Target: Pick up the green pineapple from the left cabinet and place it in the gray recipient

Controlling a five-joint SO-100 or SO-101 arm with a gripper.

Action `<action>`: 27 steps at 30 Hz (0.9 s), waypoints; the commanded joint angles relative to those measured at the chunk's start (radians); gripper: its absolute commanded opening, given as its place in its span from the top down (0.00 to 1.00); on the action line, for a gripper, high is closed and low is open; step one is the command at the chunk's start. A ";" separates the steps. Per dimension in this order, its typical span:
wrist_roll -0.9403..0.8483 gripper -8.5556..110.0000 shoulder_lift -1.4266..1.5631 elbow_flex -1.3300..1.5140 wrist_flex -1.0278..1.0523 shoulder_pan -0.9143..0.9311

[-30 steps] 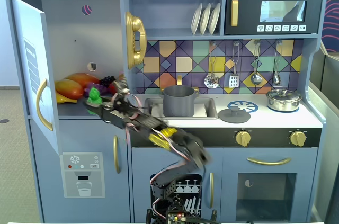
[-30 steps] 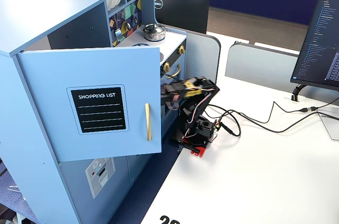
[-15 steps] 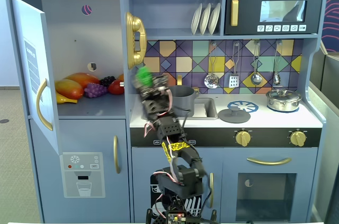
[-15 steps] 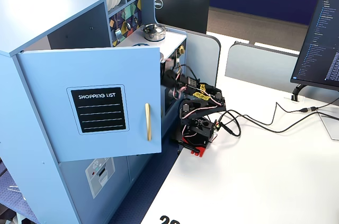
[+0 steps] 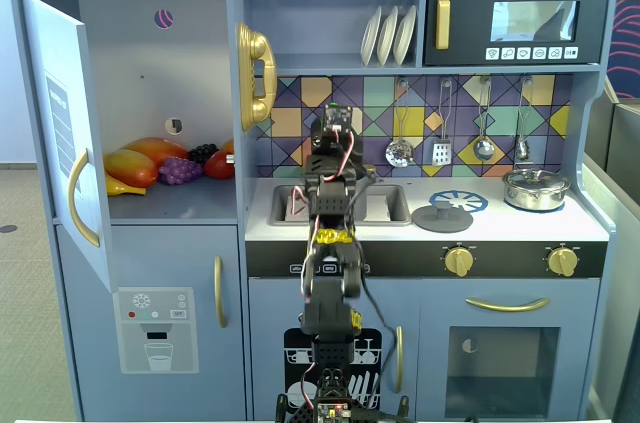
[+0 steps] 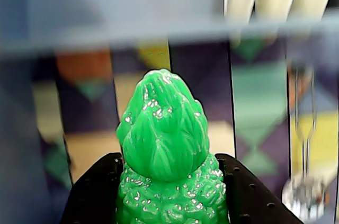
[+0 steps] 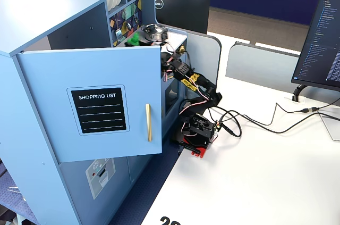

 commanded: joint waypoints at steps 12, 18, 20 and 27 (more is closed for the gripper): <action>-0.002 0.70 -0.339 -0.268 0.072 0.011; -0.006 0.69 -0.267 -0.245 0.072 0.017; -0.006 0.73 -0.198 -0.225 0.114 0.023; 0.051 0.80 0.285 0.021 0.543 -0.017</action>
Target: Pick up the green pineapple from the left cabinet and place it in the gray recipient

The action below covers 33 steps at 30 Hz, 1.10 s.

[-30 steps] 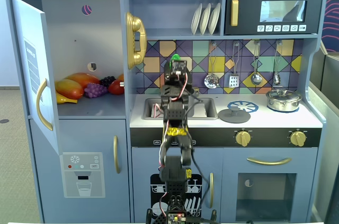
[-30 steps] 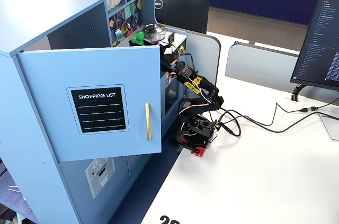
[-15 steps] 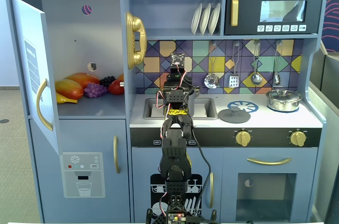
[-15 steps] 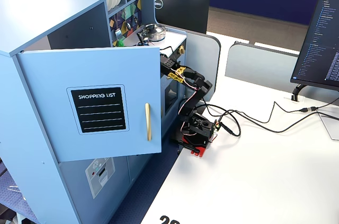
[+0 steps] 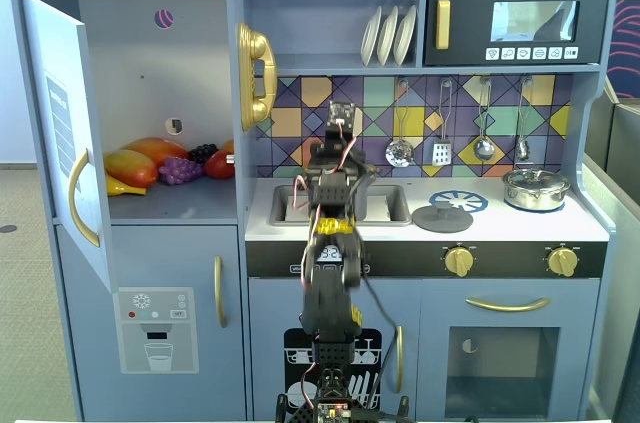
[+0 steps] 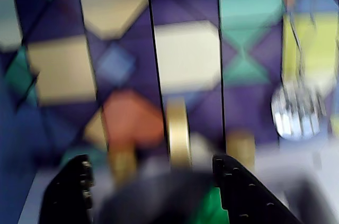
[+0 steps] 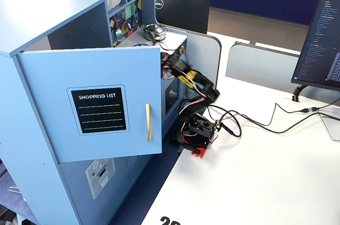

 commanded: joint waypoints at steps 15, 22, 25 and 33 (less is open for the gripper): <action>-0.014 0.93 0.652 0.815 0.673 -0.063; 0.043 0.93 0.724 0.992 0.747 -0.112; 0.017 0.93 0.742 1.035 0.850 -0.100; 0.040 0.93 0.744 1.101 0.985 -0.083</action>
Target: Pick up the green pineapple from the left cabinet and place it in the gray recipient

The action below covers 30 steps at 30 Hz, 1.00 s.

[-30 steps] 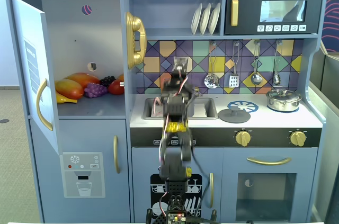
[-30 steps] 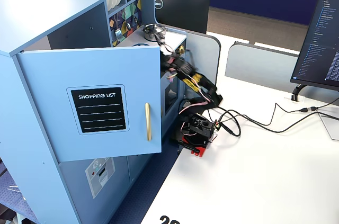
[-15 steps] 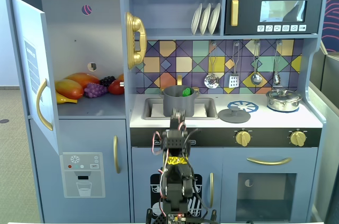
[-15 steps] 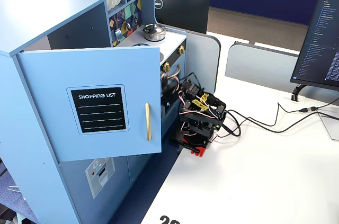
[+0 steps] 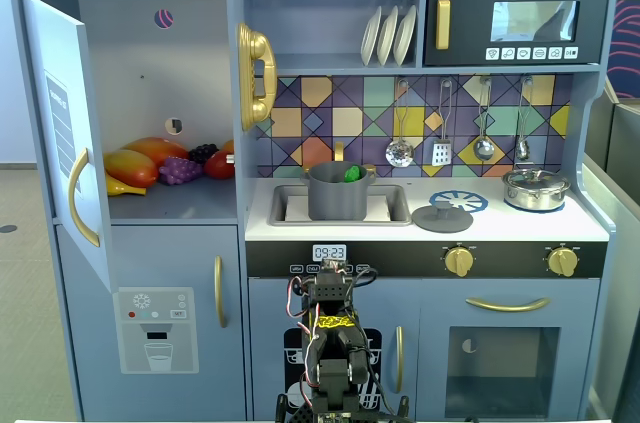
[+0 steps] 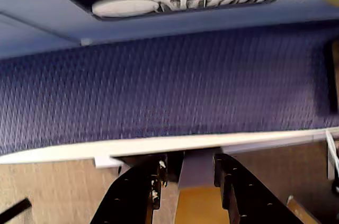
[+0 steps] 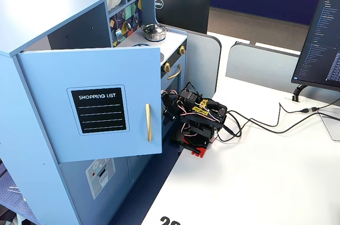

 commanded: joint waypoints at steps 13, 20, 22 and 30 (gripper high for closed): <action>-0.021 0.91 0.005 0.005 0.201 0.029; -0.021 0.91 0.005 0.005 0.201 0.029; -0.021 0.91 0.005 0.005 0.201 0.029; -0.021 0.89 0.005 0.005 0.201 0.029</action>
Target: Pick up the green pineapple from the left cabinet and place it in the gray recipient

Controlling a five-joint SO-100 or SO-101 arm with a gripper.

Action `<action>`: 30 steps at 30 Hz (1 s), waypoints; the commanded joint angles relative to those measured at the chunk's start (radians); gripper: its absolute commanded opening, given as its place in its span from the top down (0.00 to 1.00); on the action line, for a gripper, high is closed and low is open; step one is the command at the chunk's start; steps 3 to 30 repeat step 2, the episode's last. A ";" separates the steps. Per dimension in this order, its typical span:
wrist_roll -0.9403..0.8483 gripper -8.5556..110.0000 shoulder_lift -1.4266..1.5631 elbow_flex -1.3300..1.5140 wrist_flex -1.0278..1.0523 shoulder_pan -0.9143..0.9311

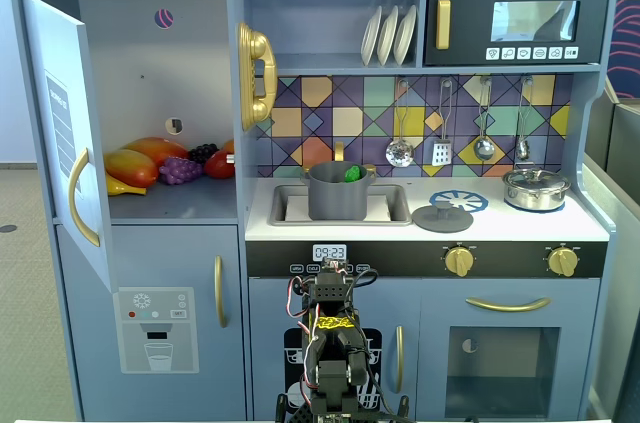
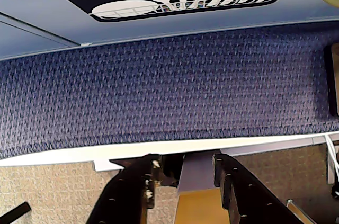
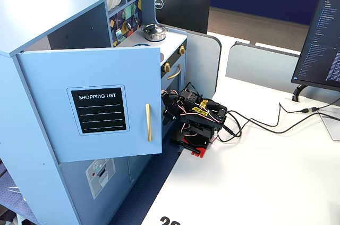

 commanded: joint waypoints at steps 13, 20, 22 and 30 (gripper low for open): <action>-0.003 0.88 -0.003 0.005 0.181 0.015; -0.003 0.88 -0.003 0.005 0.181 0.015; -0.003 0.88 -0.003 0.005 0.181 0.015; -0.003 0.88 -0.003 0.005 0.181 0.015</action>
